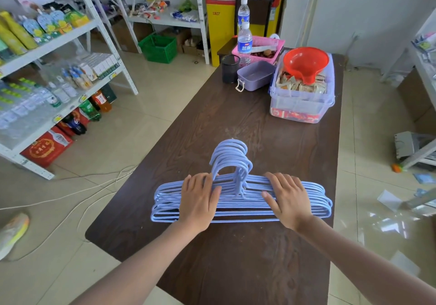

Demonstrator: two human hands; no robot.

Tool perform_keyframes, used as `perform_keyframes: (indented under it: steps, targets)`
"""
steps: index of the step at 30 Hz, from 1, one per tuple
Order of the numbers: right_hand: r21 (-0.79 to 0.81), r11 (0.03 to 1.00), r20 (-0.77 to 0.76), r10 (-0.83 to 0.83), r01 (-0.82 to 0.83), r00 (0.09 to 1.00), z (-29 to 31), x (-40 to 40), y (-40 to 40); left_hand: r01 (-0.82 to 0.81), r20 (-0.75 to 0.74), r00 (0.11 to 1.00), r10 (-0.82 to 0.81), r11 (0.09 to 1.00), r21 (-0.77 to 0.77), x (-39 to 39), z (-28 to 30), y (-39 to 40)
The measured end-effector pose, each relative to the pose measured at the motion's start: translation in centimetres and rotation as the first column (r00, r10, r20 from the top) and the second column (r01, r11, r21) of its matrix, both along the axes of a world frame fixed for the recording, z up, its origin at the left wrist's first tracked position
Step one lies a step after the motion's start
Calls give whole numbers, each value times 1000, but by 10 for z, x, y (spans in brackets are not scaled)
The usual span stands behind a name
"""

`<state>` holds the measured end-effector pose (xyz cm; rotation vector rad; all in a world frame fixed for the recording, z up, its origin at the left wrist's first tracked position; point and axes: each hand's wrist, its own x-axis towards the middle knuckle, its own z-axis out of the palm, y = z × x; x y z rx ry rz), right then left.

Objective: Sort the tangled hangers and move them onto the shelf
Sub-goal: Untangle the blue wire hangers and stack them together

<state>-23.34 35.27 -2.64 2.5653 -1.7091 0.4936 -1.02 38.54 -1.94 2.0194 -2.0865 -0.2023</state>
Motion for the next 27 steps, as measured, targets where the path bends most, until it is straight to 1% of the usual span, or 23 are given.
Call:
perform_keyframes:
  steps: [4, 6, 8, 11, 13, 14, 16, 18, 19, 20, 21, 22, 23, 24, 25, 27]
  targets:
    - [18, 995, 58, -104, 103, 993, 3, 16, 6, -74, -35, 997, 73, 997, -34, -12, -1, -2]
    - [50, 991, 70, -130, 127, 989, 5, 20, 6, -97, -61, 994, 96, 995, -22, -15, 1, -3]
    - [83, 987, 73, -141, 135, 987, 7, 20, 6, -90, -59, 994, 89, 996, -16, -15, 1, -5]
    - [172, 981, 71, -101, 87, 992, 7, 18, 4, -65, -39, 997, 67, 997, 36, -13, 5, -6]
    - [222, 971, 72, -105, 87, 992, 6, 12, 1, -66, -39, 997, 68, 996, 59, -11, 7, -6]
    - [247, 961, 66, -144, 124, 987, 4, 5, -1, -68, -45, 996, 71, 996, 64, -11, 8, -5]
    - [313, 909, 68, -312, 277, 948, 0, -15, -6, -69, -64, 995, 73, 996, 64, -10, 8, -4]
    - [435, 794, 83, -505, 425, 859, -5, -41, -9, -68, -76, 995, 72, 996, 57, -11, 8, -1]
    - [512, 728, 110, -582, 455, 806, -9, -53, -11, -67, -68, 995, 72, 996, 62, -11, 9, 0]
    - [604, 656, 160, -656, 452, 738, -15, -62, -13, -68, -55, 996, 72, 995, 72, -11, 9, 1]
    - [692, 589, 229, -727, 417, 647, -21, -69, -16, -68, -45, 996, 72, 994, 83, -11, 9, 2]
    - [762, 531, 295, -794, 371, 531, -27, -72, -19, -70, -44, 996, 74, 994, 88, -11, 9, 2]
    - [804, 490, 335, -841, 337, 425, -33, -75, -22, -71, -49, 996, 76, 994, 87, -12, 9, 2]
    - [831, 454, 344, -874, 321, 345, -37, -76, -25, -70, -51, 996, 75, 993, 90, -12, 9, 2]
    - [854, 417, 336, -899, 310, 282, -41, -76, -28, -68, -41, 997, 72, 993, 100, -12, 10, 2]
    - [895, 339, 290, -936, 290, 200, -46, -78, -35, -67, -18, 997, 70, 991, 112, -12, 9, 3]
